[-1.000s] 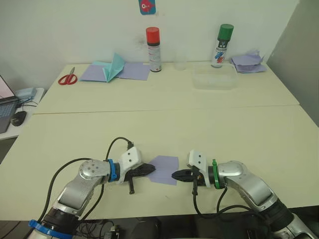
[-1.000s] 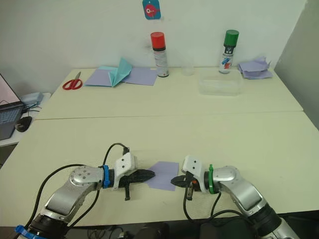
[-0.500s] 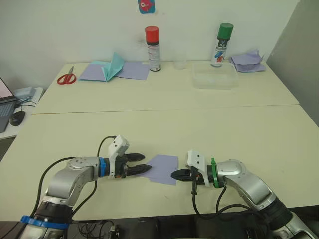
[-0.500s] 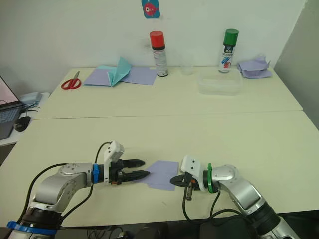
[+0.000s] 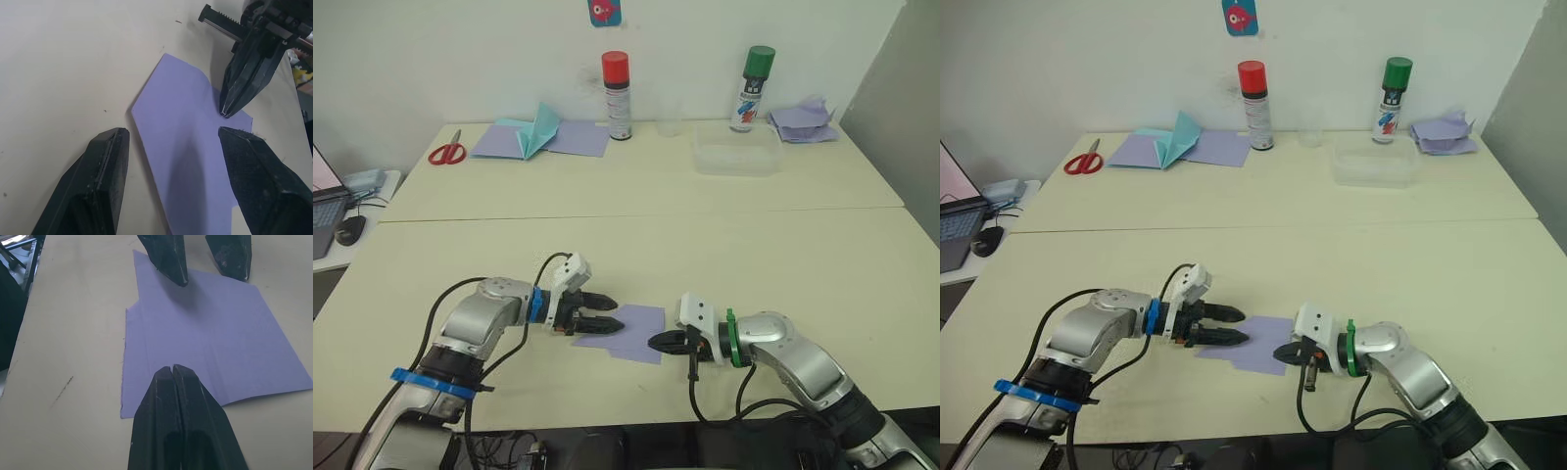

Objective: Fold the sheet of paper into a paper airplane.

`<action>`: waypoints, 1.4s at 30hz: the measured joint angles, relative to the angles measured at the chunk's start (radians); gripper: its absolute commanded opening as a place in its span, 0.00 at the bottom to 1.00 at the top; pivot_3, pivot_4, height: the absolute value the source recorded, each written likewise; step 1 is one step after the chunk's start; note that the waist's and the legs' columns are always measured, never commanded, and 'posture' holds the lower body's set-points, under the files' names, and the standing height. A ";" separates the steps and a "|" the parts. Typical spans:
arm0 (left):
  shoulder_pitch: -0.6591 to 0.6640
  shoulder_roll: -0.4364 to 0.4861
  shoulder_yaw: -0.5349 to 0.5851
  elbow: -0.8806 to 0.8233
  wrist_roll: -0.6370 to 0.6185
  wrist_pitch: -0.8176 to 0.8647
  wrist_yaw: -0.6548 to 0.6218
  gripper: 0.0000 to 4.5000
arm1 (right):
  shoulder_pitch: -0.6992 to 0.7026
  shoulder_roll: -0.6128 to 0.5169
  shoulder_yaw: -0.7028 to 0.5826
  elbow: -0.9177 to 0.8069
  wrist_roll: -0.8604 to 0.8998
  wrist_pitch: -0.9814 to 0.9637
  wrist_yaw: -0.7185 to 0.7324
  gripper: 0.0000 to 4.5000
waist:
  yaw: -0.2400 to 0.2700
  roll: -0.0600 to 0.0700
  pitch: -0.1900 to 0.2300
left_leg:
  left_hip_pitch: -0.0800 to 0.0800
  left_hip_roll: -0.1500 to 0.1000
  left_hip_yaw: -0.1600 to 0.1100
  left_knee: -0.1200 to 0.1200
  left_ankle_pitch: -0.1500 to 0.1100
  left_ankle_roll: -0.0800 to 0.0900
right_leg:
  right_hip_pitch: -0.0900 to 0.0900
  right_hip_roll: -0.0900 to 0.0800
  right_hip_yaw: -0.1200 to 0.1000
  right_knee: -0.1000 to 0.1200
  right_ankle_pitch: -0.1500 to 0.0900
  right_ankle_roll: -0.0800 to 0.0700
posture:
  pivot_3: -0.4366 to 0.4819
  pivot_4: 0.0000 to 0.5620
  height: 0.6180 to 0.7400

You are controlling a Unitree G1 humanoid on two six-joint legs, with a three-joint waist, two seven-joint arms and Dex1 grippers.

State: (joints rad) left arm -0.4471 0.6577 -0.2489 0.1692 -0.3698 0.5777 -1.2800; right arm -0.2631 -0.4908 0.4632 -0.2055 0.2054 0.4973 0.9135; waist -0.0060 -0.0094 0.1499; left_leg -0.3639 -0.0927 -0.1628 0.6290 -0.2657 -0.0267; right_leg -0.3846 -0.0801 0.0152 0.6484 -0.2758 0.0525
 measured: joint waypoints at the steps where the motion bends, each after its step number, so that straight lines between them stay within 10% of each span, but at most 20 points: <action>1: -0.005 0.000 -0.005 0.006 0.010 -0.014 -0.011 0.72 | -0.002 0.000 0.000 0.002 0.000 0.000 0.001 0.00 | 0.000 0.000 0.000 | 0.000 0.000 0.000 0.000 0.000 0.000 | 0.000 0.000 0.000 0.000 0.000 0.000 | 0.48 0.27 1.00; 6: -0.015 0.000 -0.010 0.024 0.023 -0.025 -0.033 0.59 | -0.003 0.001 0.001 0.005 0.000 0.000 0.001 0.00 | 0.000 0.000 0.000 | 0.000 0.000 0.000 0.000 0.000 0.000 | 0.000 0.000 0.000 0.000 0.000 0.000 | 0.48 0.27 1.00; 15: -0.010 -0.007 -0.010 0.034 0.040 -0.035 -0.039 0.01 | -0.006 0.001 0.002 0.013 0.000 0.000 0.002 0.00 | -0.001 0.000 0.000 | 0.000 0.000 0.000 0.000 0.000 0.000 | 0.000 0.000 0.000 0.000 0.000 0.000 | 0.48 0.27 1.00; 33: -0.003 -0.015 -0.010 0.029 0.056 -0.066 -0.021 0.01 | -0.008 -0.003 0.001 0.014 0.000 0.000 0.004 0.00 | 0.000 0.000 0.000 | 0.000 0.000 0.000 0.000 0.000 0.000 | 0.000 0.000 0.000 0.000 0.000 0.000 | 0.48 0.27 1.00; 42: -0.002 -0.027 0.022 0.043 0.055 -0.091 -0.017 0.61 | -0.008 -0.002 0.002 0.014 0.000 0.000 0.004 0.00 | -0.001 -0.001 0.000 | 0.000 0.000 0.000 0.000 0.000 0.000 | 0.000 0.000 0.000 0.000 0.000 0.000 | 0.48 0.27 1.00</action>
State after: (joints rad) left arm -0.4494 0.6310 -0.2268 0.2125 -0.3144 0.4871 -1.2970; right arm -0.2713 -0.4923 0.4650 -0.1914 0.2056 0.4971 0.9172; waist -0.0065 -0.0101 0.1504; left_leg -0.3642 -0.0926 -0.1631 0.6293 -0.2656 -0.0267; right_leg -0.3849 -0.0797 0.0154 0.6488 -0.2757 0.0525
